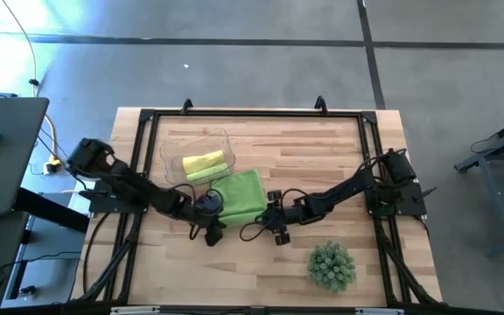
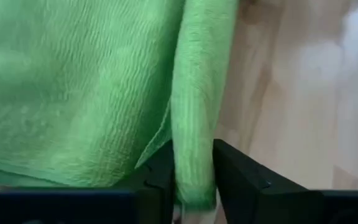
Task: Roll microfiber towels into tight, uniform cylinder then place into a basket
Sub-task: Roll the green towel
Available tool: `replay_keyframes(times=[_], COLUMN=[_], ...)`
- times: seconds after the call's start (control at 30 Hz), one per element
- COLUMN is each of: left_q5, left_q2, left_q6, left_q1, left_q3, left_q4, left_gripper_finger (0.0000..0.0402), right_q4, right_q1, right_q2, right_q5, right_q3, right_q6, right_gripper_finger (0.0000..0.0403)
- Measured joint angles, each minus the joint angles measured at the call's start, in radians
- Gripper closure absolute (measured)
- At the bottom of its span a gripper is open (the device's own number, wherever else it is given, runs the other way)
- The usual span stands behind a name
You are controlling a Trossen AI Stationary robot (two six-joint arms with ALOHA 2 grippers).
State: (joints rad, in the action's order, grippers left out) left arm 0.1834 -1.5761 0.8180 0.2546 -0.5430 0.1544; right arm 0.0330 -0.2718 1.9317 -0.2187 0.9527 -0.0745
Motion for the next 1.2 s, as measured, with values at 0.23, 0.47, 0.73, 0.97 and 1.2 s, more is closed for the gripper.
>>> replay_keyframes(times=[0.23,0.47,0.73,0.97,1.2], left_q5=[0.004,0.030,0.194,0.252,0.369], left_q2=[0.173,0.265,0.126,-0.025,-0.125], left_q6=[-0.070,-0.269,-0.547,-0.544,-0.617], left_q1=[0.004,0.075,0.141,0.145,0.145], left_q3=[0.000,-0.002,-0.004,-0.004,-0.013], left_q4=[-0.216,-0.138,0.089,0.119,0.111], left_gripper_finger=[0.0260,0.0243,0.0243,0.0243,0.0243], right_q4=[-0.002,0.002,0.009,0.013,0.016], right_q1=[0.000,0.000,0.000,0.000,0.000], right_q2=[0.002,0.002,0.002,0.002,0.003], right_q5=[0.010,0.012,0.014,0.015,0.016], right_q3=[-0.002,-0.002,-0.004,-0.004,-0.004], right_q6=[0.041,0.041,0.041,0.041,0.056], right_gripper_finger=[0.0234,0.0234,0.0234,0.0234,0.0234])
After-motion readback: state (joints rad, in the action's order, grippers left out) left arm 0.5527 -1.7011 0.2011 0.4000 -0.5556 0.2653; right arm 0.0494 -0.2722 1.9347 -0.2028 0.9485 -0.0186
